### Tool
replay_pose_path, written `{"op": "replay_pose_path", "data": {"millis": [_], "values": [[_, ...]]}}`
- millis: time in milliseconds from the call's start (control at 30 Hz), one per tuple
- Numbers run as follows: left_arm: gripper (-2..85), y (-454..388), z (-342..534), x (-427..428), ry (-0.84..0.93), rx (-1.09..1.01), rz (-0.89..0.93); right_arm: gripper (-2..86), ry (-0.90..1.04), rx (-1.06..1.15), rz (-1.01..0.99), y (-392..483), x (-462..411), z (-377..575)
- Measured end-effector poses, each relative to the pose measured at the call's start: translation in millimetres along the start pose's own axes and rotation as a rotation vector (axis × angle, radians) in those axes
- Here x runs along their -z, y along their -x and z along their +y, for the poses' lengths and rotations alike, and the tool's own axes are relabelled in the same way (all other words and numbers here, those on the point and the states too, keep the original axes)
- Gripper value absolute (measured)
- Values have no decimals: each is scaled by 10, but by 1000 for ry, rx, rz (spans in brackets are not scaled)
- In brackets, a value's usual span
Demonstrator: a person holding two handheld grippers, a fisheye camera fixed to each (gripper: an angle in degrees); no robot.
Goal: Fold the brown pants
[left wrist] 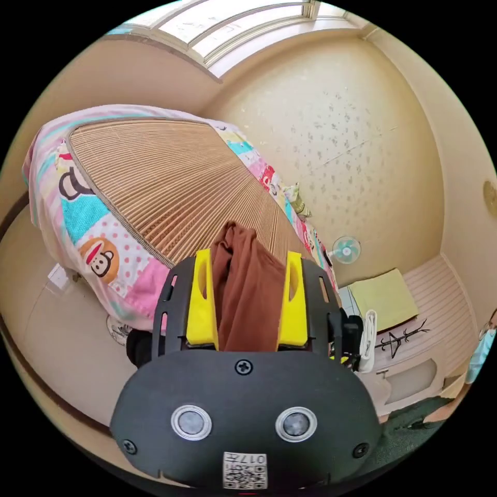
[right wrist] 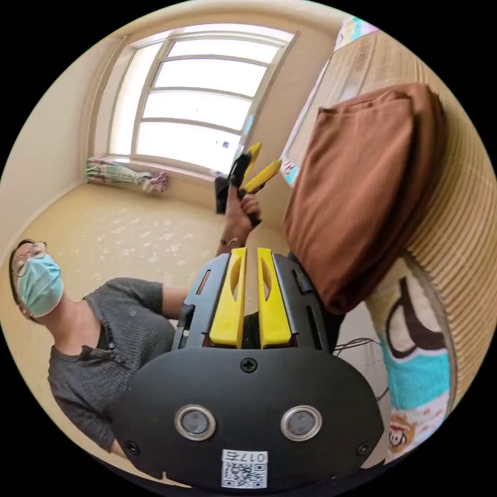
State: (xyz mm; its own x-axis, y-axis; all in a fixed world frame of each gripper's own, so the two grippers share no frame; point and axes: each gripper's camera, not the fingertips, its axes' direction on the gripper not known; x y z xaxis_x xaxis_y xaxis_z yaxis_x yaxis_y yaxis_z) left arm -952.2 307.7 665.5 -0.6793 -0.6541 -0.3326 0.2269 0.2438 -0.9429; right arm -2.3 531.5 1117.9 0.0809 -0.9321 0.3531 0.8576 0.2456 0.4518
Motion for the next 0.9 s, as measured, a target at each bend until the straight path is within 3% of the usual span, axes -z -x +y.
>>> {"op": "replay_pose_path", "data": {"millis": [100,167,233,333,467,567,667,800,900], "values": [[240,231,397,-156,236,-22,-25,191,-182,-116,315,-161,329,74],[239,377,575,-249,308,2,31,213,-174,-146,332,-363,298,7],[196,541,676,-314,314,93,97,209,-112,-169,282,-622,105,-125],[104,450,518,-132,270,64,162,144,-40,-191,270,-855,-288,-372],[79,360,68,223,208,-20,-15,90,33,-197,293,-901,-745,-940],[76,607,-421,824,31,17,-96,84,43,-181,241,-922,-1212,-1511],[129,1062,-469,1663,-238,185,-79,83,84,-183,267,-934,-1780,-2182],[121,1056,416,2273,-767,259,53,89,24,-230,253,-982,-2509,-2911],[81,951,771,2266,-916,196,9,93,-5,-284,107,-1035,-2977,-3260]]}}
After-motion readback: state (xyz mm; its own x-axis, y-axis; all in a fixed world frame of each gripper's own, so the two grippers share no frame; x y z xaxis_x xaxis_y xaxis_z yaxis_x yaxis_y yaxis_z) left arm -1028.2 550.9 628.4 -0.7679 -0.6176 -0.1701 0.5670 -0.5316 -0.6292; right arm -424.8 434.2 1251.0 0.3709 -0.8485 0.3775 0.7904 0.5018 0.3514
